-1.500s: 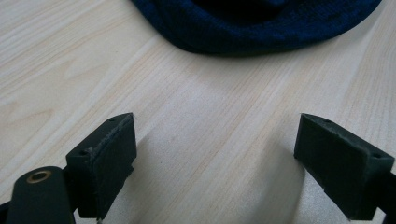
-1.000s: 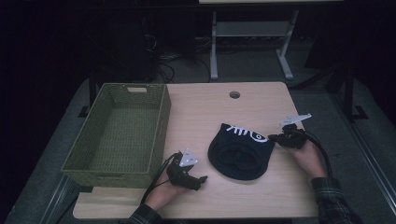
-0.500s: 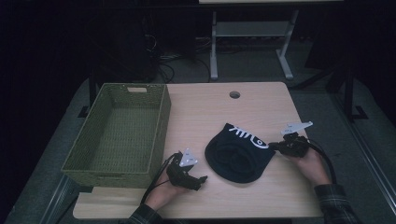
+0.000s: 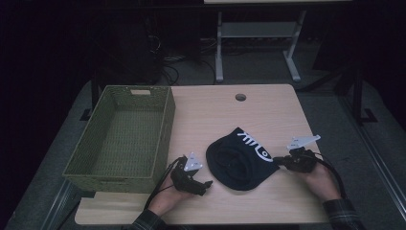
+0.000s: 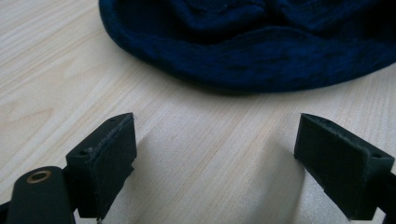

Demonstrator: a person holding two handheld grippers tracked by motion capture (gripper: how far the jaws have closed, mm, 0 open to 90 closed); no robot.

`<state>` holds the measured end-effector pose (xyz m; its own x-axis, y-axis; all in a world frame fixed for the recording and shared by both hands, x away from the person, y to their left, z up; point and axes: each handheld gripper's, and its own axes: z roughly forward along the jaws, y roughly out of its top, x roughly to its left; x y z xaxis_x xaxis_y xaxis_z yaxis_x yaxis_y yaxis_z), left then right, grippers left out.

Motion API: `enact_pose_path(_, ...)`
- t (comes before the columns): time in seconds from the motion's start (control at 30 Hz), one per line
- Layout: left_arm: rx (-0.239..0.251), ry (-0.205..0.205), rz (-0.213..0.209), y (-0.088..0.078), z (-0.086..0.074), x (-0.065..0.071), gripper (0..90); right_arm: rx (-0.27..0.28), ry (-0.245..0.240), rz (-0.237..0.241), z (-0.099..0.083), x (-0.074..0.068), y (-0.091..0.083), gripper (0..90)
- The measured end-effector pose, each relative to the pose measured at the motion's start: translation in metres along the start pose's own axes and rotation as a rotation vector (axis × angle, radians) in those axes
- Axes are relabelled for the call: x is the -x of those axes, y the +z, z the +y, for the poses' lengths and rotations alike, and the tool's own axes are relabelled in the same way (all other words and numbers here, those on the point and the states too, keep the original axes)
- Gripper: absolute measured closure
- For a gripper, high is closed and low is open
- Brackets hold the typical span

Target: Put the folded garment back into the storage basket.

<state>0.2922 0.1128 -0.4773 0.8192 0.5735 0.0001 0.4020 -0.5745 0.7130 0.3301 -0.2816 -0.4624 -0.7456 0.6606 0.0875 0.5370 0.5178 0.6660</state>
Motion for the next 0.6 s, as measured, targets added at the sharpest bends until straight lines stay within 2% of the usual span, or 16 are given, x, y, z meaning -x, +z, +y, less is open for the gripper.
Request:
enact_pose_path(0.2,0.001,0.000,0.000,0.000,0.000,0.000,12.0,-0.001,-0.004,0.007,-0.005,-0.013,-0.003,90.0)
enact_pose_path(0.37,0.001,0.000,0.000,0.000,0.000,0.000,12.0,0.017,0.016,-0.010,-0.007,-0.012,-0.007,90.0)
enact_pose_path(0.47,0.001,0.000,0.001,0.000,0.000,0.000,12.0,0.053,0.045,-0.047,-0.008,-0.015,-0.015,83.1)
enact_pose_path(0.53,0.003,-0.001,0.001,0.000,0.000,0.000,12.0,0.072,0.045,-0.071,-0.011,-0.016,-0.018,78.1)
enact_pose_path(0.6,0.004,-0.003,0.000,0.000,0.000,0.000,12.0,0.077,0.066,-0.088,-0.015,-0.016,-0.020,70.0)
